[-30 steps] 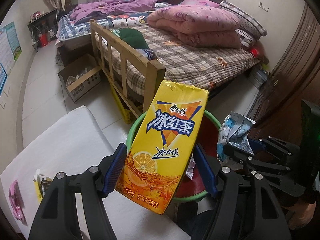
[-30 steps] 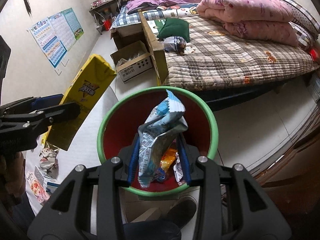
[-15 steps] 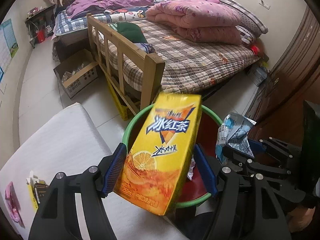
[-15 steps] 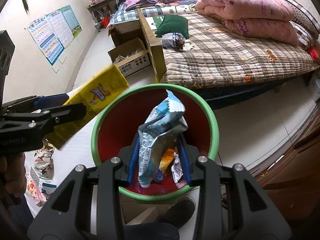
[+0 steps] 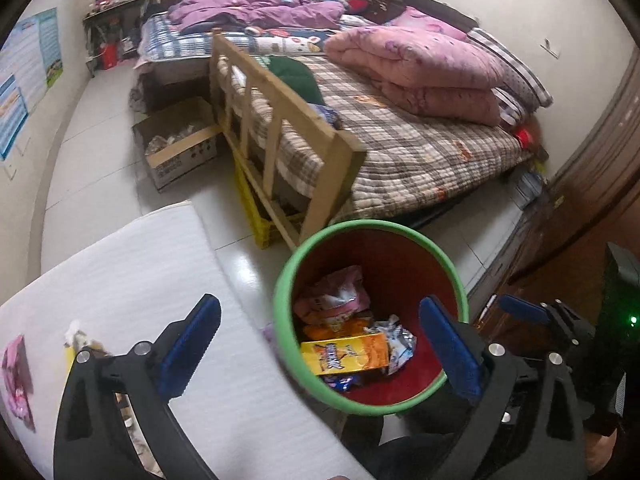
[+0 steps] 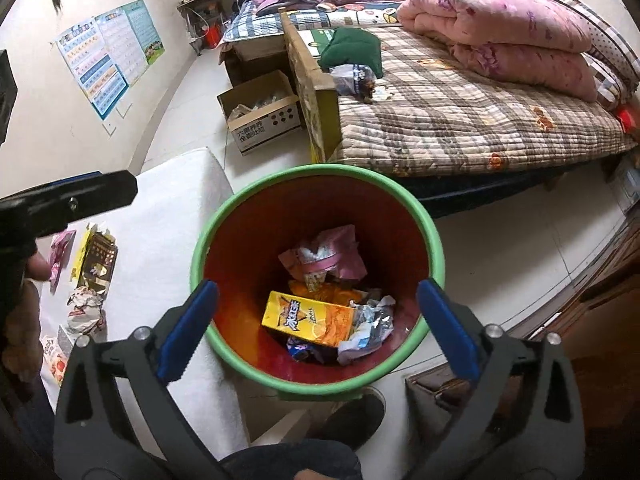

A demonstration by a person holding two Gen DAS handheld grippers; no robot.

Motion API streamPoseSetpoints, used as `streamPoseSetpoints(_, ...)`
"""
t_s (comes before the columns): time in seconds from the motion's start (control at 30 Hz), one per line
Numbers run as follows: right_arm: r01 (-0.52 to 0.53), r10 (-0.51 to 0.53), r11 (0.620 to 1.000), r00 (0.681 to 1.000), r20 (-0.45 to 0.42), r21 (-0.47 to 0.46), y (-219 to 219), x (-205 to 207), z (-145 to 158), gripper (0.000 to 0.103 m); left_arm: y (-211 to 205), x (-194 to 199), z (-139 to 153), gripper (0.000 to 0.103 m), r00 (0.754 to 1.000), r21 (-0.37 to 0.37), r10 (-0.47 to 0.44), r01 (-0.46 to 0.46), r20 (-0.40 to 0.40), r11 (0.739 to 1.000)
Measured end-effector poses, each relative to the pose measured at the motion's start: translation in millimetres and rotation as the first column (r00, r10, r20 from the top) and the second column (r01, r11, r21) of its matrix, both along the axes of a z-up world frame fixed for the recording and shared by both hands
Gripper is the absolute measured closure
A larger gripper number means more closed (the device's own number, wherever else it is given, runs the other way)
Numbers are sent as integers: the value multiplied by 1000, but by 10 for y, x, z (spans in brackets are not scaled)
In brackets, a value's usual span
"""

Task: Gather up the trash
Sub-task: 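Move both tools back over the table toward the remaining trash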

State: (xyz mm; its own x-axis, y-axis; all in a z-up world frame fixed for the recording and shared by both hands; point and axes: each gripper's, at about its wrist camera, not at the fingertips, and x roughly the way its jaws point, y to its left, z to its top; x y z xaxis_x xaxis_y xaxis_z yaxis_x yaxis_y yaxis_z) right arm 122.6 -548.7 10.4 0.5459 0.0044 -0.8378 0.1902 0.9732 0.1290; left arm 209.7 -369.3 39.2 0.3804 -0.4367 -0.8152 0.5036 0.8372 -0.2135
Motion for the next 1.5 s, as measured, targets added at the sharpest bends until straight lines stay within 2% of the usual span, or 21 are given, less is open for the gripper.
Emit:
streamPoseSetpoints(0.33,-102,102,995,994,26,-13,616,-23,272,5,838,-148,249,8,992,2,121,-121,47,993)
streamPoseSetpoints(0.6,-198,199,980,979,36,-16,1265,-18,386,5,1834,-403,344,8,966,17,248,-250,69,968)
streamPoseSetpoints(0.8,-273,273,962,961,34,-7,1823,-4,392,5,2471,-574,390,8,948,31,305,-309,95,951)
streamPoseSetpoints(0.93,-300,299,953,954,34,38,2099,42,392,5,2860,-638,374,8,931,28,356,-359,88,933)
streamPoseSetpoints(1.2,-348,348,937,937,12,17,2630,138,326,5,3431,-664,220,8,909,41,411,-414,67,909)
streamPoseSetpoints(1.5,-352,353,935,935,-36,33,2884,389,138,5,3871,-519,-108,8,892,65,453,-453,13,889)
